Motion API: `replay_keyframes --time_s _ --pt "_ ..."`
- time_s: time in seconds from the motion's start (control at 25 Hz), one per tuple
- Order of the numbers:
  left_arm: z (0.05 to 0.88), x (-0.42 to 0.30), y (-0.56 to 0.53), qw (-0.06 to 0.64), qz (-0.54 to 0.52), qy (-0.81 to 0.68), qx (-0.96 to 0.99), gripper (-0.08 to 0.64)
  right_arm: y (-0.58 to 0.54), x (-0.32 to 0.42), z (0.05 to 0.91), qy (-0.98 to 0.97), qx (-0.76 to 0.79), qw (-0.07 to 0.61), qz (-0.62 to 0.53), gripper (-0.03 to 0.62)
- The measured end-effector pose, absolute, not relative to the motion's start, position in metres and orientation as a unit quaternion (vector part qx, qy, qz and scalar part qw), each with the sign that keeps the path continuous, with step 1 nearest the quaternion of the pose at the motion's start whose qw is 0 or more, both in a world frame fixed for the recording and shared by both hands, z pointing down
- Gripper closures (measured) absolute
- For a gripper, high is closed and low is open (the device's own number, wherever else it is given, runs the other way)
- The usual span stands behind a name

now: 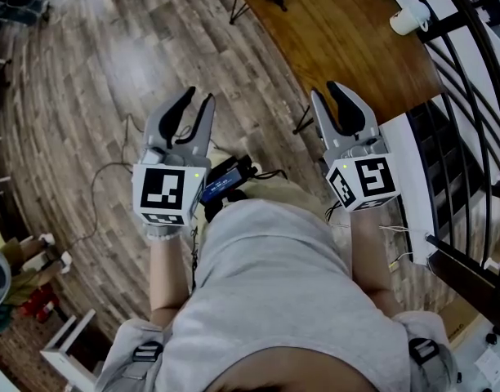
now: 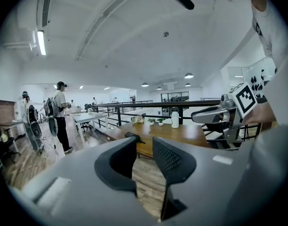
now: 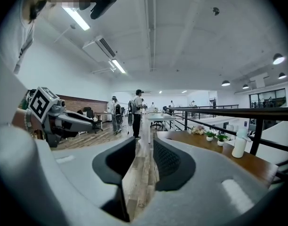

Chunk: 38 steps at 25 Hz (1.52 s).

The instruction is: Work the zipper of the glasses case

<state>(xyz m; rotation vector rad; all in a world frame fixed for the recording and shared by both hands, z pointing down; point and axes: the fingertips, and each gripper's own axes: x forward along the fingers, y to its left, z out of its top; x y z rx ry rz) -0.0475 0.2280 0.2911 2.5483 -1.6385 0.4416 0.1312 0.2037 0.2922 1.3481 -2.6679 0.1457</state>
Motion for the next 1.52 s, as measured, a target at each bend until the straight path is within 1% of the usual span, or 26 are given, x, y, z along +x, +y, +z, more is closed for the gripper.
replay_keyframes --time_s 0.68,1.04,1.4,1.52 --pt "0.288 -0.032 0.206 0.021 0.142 -0.494 0.857 0.453 0.200 0.142 0.293 -0.873 0.480 0.072 0.053 0.477" --pt "0.295 -0.031 0.137 0.028 0.141 -0.459 0.877 0.453 0.144 0.143 0.295 -0.852 0.514 0.082 0.059 0.477" --pt "0.293 -0.057 0.062 0.033 0.151 -0.432 0.889 0.453 0.080 0.115 0.291 -0.837 0.535 0.090 0.072 0.477" --pt "0.289 -0.064 0.038 0.024 0.150 -0.420 0.895 0.453 0.057 0.105 0.293 -0.833 0.540 0.093 0.076 0.477"
